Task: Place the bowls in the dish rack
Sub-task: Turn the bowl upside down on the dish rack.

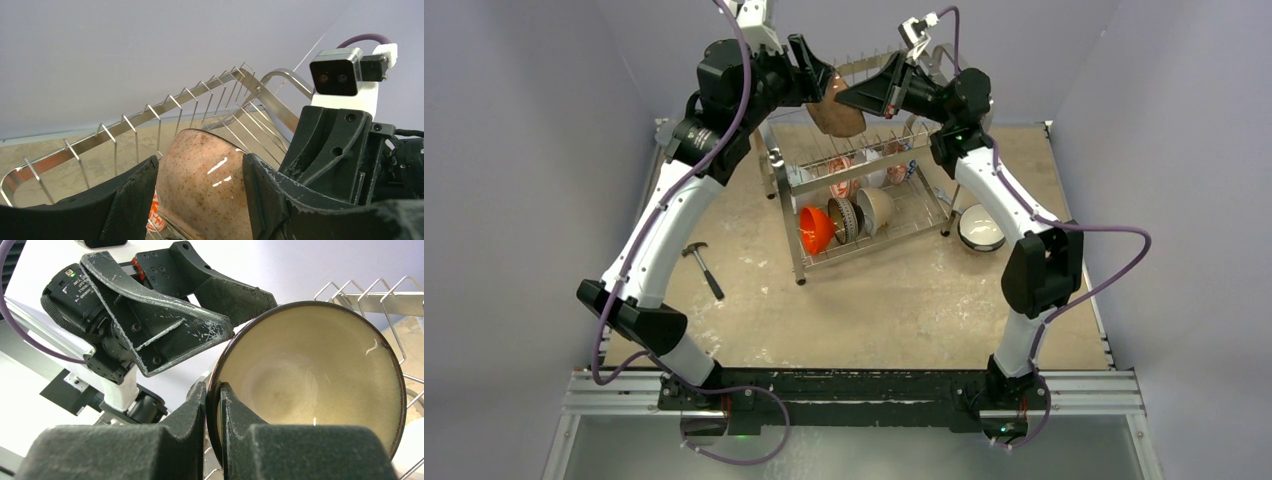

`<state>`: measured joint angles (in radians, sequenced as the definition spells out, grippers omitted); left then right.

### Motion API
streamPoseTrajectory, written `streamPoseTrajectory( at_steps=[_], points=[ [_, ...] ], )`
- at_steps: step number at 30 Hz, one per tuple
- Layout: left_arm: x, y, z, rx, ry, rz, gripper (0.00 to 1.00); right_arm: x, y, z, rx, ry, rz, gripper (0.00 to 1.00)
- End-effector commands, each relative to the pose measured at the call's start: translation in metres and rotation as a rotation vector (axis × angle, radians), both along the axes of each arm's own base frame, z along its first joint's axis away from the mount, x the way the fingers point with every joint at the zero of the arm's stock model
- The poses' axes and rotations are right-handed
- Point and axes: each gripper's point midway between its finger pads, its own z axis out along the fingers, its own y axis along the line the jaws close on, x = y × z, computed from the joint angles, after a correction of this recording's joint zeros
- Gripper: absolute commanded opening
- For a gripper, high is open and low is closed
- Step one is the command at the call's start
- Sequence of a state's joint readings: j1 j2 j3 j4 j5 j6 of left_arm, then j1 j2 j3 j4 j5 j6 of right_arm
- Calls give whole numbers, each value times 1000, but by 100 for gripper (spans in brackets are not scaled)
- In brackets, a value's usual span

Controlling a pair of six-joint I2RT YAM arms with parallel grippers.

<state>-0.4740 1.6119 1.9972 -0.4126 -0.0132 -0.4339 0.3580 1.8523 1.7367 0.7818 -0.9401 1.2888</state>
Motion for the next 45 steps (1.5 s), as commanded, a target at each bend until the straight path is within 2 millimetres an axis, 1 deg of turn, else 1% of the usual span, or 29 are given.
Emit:
streamPoseTrajectory(
  at_steps=[1, 4, 8, 11, 16, 19, 22, 27, 29, 32, 34, 37, 41, 43, 45],
  points=[
    [-12, 20, 8, 44, -30, 69, 60, 22, -4, -29, -59, 97, -27, 0],
    [-16, 29, 11, 59, -44, 97, 60, 15, 1, -27, -70, 84, -25, 0],
    [-23, 40, 12, 80, -50, 131, 59, 0, 13, -20, -63, 68, 3, 0],
    [-29, 46, 12, 89, -52, 140, 57, -11, 26, -15, -52, 65, 43, 0],
    [-38, 54, 19, 89, -79, 155, 56, -29, 51, -13, -33, 71, 117, 0],
    [-41, 54, 22, 89, -88, 151, 56, -40, 63, -10, -22, 69, 157, 0],
    [-41, 54, 22, 92, -89, 148, 55, -49, 70, -6, -10, 64, 185, 0],
    [-41, 52, 21, 95, -88, 134, 56, -54, 71, -5, -12, 61, 191, 0],
    [-43, 51, 19, 95, -79, 125, 59, -54, 72, -9, -21, 66, 188, 0],
    [-50, 47, 18, 63, -39, 98, 74, -52, 73, -20, -37, 77, 184, 0],
    [-56, 45, 15, 9, 7, 89, 79, -52, 72, -24, -39, 82, 184, 0],
    [-63, 43, 5, -125, 129, 108, 80, -52, 72, -26, -43, 80, 182, 0],
    [-76, 35, 0, -306, 230, 85, 82, -51, 73, -23, -46, 67, 176, 0],
    [-83, 31, -3, -391, 267, 69, 87, -50, 73, -24, -51, 64, 172, 0],
    [-85, 33, -11, -430, 309, 90, 90, -50, 73, -24, -54, 61, 170, 0]
  ],
)
